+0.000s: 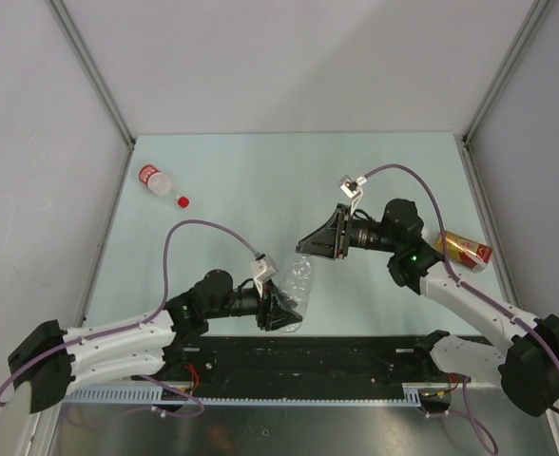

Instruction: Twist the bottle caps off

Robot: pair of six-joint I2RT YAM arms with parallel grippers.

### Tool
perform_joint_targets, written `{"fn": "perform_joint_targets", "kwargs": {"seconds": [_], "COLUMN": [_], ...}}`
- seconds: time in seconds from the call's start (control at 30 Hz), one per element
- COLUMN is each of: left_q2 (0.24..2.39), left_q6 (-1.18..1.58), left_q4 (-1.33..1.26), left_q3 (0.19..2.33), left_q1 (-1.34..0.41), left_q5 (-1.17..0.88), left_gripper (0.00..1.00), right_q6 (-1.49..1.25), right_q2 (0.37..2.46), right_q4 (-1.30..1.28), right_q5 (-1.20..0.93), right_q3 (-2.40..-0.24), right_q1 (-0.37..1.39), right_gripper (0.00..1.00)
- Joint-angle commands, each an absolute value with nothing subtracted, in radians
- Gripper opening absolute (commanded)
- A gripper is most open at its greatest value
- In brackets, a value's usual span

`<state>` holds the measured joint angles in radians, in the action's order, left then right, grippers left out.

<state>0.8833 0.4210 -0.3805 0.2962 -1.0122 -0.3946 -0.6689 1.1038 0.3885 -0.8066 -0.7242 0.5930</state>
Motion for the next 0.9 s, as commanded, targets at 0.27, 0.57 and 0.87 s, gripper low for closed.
{"fn": "perform_joint_targets", "kwargs": {"seconds": [0.27, 0.57, 0.87], "left_q2": [0.785, 0.614, 0.517], "left_q6": [0.410, 0.421, 0.432], "left_q4": [-0.354, -0.142, -0.048], "left_q3": [0.333, 0.355, 0.368], "left_q1": [-1.016, -1.016, -1.016], "left_q5": [-0.249, -0.019, 0.013], "left_gripper": [0.94, 0.99, 0.99], "right_q6": [-0.580, -0.384, -0.175], "right_q2": [1.071, 1.041, 0.931], "right_q4": [0.252, -0.006, -0.140], "right_q5": [-0.793, -0.653, -0.303], "right_q3": [-0.803, -0.871, -0.914], "right_q1": [0.620, 0.617, 0.635], "right_gripper": [0.00, 0.00, 0.00]}}
